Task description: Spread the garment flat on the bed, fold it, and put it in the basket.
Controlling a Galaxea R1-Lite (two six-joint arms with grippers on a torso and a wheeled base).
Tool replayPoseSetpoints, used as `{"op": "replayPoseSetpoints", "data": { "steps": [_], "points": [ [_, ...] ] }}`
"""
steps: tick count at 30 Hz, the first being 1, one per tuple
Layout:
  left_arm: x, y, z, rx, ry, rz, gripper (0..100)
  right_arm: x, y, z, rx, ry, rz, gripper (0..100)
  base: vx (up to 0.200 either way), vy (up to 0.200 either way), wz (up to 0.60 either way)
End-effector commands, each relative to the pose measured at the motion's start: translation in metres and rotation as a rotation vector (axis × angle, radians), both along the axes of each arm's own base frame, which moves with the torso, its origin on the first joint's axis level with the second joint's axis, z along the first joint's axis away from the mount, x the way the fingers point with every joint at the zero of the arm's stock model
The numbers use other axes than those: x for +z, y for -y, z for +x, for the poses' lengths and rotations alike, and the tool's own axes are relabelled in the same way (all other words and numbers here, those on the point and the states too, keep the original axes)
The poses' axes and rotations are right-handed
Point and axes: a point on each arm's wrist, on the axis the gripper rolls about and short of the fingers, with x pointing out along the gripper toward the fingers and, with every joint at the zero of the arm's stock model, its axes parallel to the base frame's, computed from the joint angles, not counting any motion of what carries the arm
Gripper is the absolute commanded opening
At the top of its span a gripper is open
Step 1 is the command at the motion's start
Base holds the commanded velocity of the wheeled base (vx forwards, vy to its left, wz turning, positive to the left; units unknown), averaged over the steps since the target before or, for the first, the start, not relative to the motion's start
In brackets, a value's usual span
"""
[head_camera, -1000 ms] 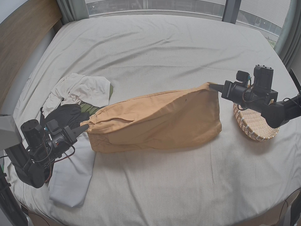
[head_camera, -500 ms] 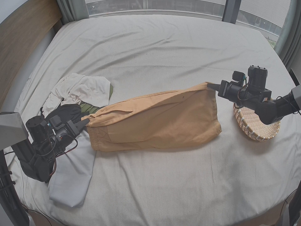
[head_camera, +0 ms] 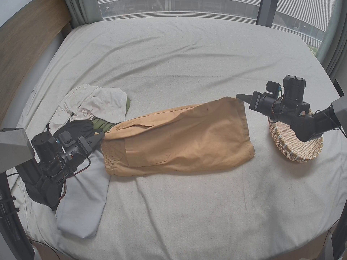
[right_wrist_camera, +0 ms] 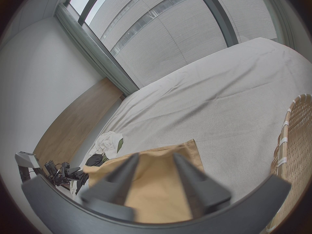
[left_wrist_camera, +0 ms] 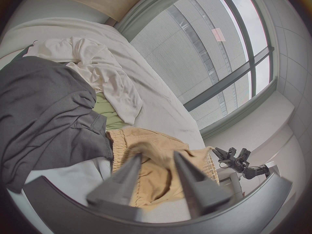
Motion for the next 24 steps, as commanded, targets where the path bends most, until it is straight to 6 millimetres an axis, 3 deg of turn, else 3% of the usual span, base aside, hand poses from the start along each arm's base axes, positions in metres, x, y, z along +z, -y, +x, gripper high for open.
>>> {"op": "replayPoseSetpoints", "data": {
  "steps": [1, 19, 22, 24],
  "points": [
    [-0.001, -0.001, 0.006, 0.022, 0.010, 0.000, 100, -0.004, -0.002, 0.008, -0.002, 0.001, 0.003, 100, 0.000, 0.000, 0.00],
    [0.002, 0.002, 0.003, 0.046, 0.013, 0.001, 100, 0.002, -0.005, 0.000, -0.008, 0.005, 0.001, 100, 0.000, 0.000, 0.00],
    [0.005, 0.002, -0.001, 0.045, 0.016, 0.001, 100, 0.002, -0.006, -0.006, -0.003, 0.001, -0.003, 100, 0.000, 0.000, 0.00],
    [0.011, 0.000, -0.014, 0.031, 0.015, 0.005, 100, 0.004, -0.010, -0.021, 0.013, -0.016, -0.007, 100, 0.000, 0.000, 0.00]
  ]
}}
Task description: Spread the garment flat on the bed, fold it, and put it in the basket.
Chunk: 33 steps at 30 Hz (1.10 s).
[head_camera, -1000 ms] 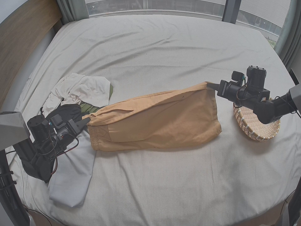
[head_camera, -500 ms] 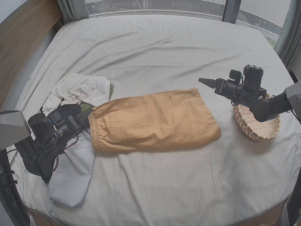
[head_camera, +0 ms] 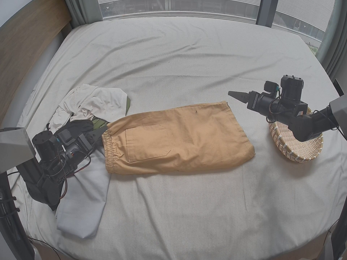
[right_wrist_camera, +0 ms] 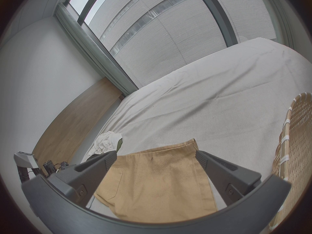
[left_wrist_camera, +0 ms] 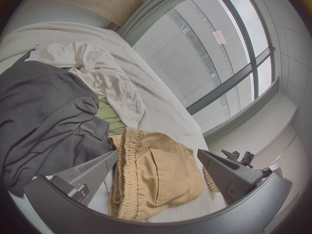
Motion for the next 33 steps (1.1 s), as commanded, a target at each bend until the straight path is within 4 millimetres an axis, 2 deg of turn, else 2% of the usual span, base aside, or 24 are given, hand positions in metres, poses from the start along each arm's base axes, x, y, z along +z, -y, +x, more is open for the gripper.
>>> {"op": "replayPoseSetpoints", "data": {
  "steps": [1, 7, 8, 10, 11, 12, 16, 20, 22, 23, 25, 33],
  "points": [
    [0.011, -0.001, -0.018, -0.023, 0.005, 0.004, 100, 0.008, -0.004, -0.025, 0.022, -0.012, -0.004, 100, 0.000, 0.000, 0.00],
    [0.025, -0.004, -0.040, -0.109, 0.034, 0.023, 100, 0.015, -0.002, -0.059, 0.035, 0.005, 0.004, 100, 0.000, 0.000, 0.00],
    [0.029, -0.008, -0.044, -0.129, 0.046, 0.026, 100, 0.014, 0.000, -0.071, 0.038, 0.002, 0.009, 100, 0.000, 0.000, 0.00],
    [0.031, -0.009, -0.045, -0.135, 0.056, 0.036, 100, 0.011, 0.000, -0.079, 0.041, -0.007, 0.007, 100, 0.000, 0.000, 0.00],
    [0.032, -0.011, -0.046, -0.139, 0.073, 0.061, 100, 0.005, -0.001, -0.096, 0.039, -0.020, 0.003, 100, 0.000, 0.000, 0.00],
    [0.032, -0.012, -0.046, -0.135, 0.082, 0.073, 100, 0.001, -0.001, -0.104, 0.034, -0.021, 0.002, 100, 0.000, 0.000, 0.00],
    [0.026, -0.013, -0.048, -0.133, 0.072, 0.104, 100, -0.013, 0.003, -0.122, 0.031, -0.006, 0.008, 100, 0.000, 0.000, 0.00],
    [0.020, -0.012, -0.056, -0.145, 0.060, 0.139, 100, -0.030, 0.006, -0.129, 0.026, -0.029, 0.015, 100, 0.000, 0.000, 0.00],
    [0.018, -0.012, -0.058, -0.150, 0.055, 0.151, 100, -0.037, 0.006, -0.128, 0.025, -0.044, 0.010, 100, 0.000, 0.000, 0.00],
    [0.014, -0.011, -0.062, -0.168, 0.055, 0.180, 100, -0.051, 0.005, -0.122, 0.020, -0.077, 0.001, 100, 0.000, 0.000, 0.00],
    [0.011, -0.011, -0.063, -0.180, 0.056, 0.202, 100, -0.059, 0.005, -0.120, 0.016, -0.097, -0.002, 100, 0.000, 0.000, 0.00],
    [0.005, -0.009, -0.067, -0.195, 0.053, 0.244, 100, -0.076, 0.007, -0.116, 0.005, -0.156, -0.016, 100, 0.000, 0.000, 0.00]
  ]
}}
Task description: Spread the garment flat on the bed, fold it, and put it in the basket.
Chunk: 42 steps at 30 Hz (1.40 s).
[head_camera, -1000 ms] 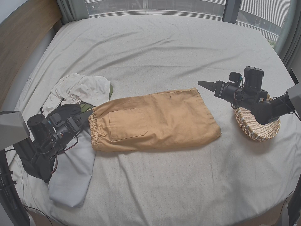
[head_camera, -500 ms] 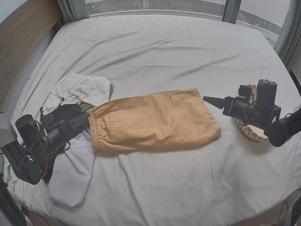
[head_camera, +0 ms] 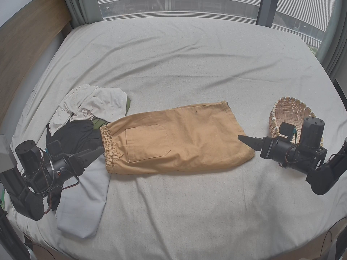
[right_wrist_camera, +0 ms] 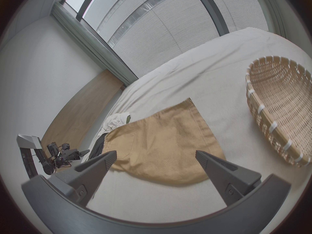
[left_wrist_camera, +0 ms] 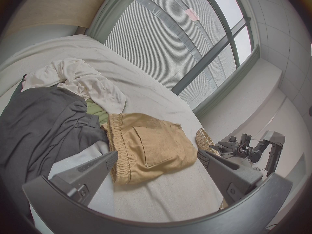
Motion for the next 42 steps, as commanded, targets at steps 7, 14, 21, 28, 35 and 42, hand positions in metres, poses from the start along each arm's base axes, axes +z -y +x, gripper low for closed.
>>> {"op": "replayPoseSetpoints", "data": {
  "steps": [7, 14, 21, 28, 35, 42],
  "points": [
    [-0.004, 0.001, -0.003, -0.006, -0.022, 0.002, 100, -0.017, 0.003, 0.002, -0.031, -0.076, 0.012, 100, 0.000, 0.000, 0.00],
    [-0.004, 0.000, -0.003, 0.000, -0.019, 0.002, 100, -0.047, 0.002, 0.009, -0.058, -0.126, 0.009, 100, 0.000, 0.000, 0.00],
    [-0.005, 0.000, -0.003, -0.002, -0.024, 0.001, 100, -0.059, 0.005, 0.006, -0.093, -0.130, 0.041, 100, 0.000, 0.000, 0.00],
    [-0.006, 0.000, -0.003, -0.002, -0.027, 0.001, 100, -0.077, 0.002, 0.009, -0.094, -0.150, 0.051, 100, 0.000, 0.000, 0.00],
    [-0.006, 0.000, -0.002, 0.002, -0.028, 0.000, 100, -0.090, -0.001, 0.014, -0.094, -0.180, 0.043, 100, 0.000, 0.000, 0.00],
    [-0.005, 0.000, -0.003, 0.002, -0.027, 0.000, 100, -0.090, -0.002, 0.022, -0.111, -0.168, 0.051, 100, 0.000, 0.000, 0.00]
  ]
}}
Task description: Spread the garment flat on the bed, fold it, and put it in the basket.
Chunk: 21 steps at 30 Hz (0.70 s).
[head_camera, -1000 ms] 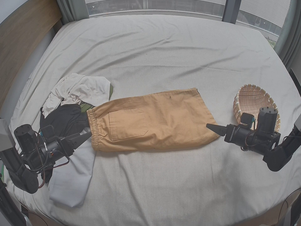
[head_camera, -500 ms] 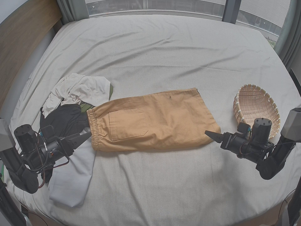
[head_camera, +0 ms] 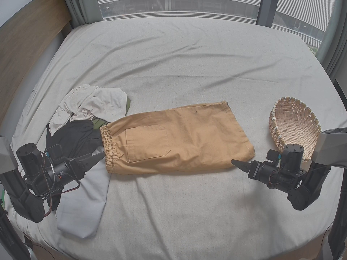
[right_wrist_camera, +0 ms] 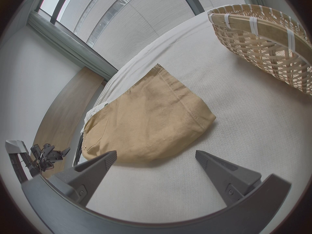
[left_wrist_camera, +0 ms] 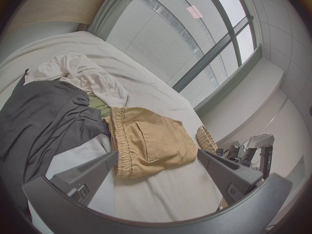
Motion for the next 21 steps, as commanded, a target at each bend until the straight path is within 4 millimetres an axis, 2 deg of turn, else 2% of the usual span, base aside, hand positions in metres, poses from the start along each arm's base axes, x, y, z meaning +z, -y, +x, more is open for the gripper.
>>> {"op": "replayPoseSetpoints", "data": {
  "steps": [1, 13, 21],
  "points": [
    [0.000, 0.000, 0.000, 0.000, 0.000, 0.000, 100, -0.004, -0.001, 0.007, -0.010, 0.001, 0.001, 100, 0.000, 0.000, 0.00],
    [-0.001, -0.001, 0.000, 0.002, -0.005, -0.003, 100, -0.016, -0.009, 0.036, -0.045, 0.025, 0.007, 100, 0.000, 0.000, 0.00],
    [0.000, -0.001, 0.000, 0.002, -0.005, -0.004, 100, -0.026, -0.027, 0.057, -0.043, 0.066, 0.016, 100, 0.000, 0.000, 0.00]
  ]
}}
